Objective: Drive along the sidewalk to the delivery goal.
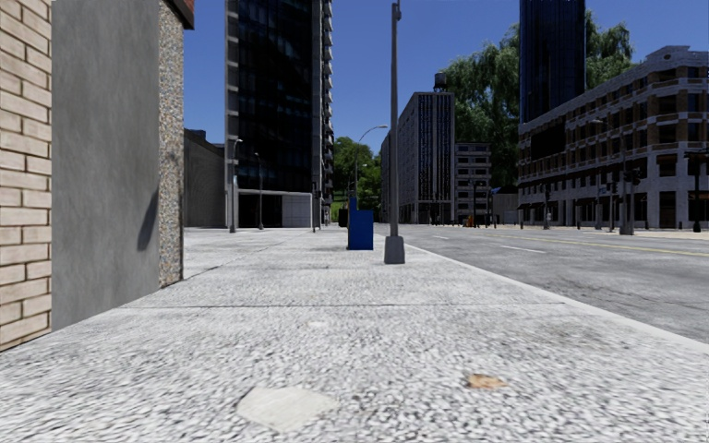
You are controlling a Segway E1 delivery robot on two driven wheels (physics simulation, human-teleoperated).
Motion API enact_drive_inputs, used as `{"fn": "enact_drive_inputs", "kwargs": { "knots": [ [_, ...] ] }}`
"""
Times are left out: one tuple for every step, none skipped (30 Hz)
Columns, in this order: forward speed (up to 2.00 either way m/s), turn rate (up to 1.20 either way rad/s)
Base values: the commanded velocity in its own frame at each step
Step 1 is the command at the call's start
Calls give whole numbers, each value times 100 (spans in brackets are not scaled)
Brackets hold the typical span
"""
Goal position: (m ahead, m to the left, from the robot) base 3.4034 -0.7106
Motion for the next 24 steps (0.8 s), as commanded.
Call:
{"fn": "enact_drive_inputs", "kwargs": {
  "knots": [
    [116, -90],
    [116, -90],
    [116, -47],
    [116, -4],
    [116, 0],
    [116, 0],
    [116, 0],
    [116, 0],
    [116, 0],
    [116, 0],
    [116, 0],
    [116, 0],
    [116, 0],
    [116, 0],
    [116, 0],
    [116, 0],
    [116, 0],
    [116, 0],
    [116, 0],
    [116, 0],
    [116, 0],
    [116, 0],
    [116, 0],
    [116, 0]
  ]
}}
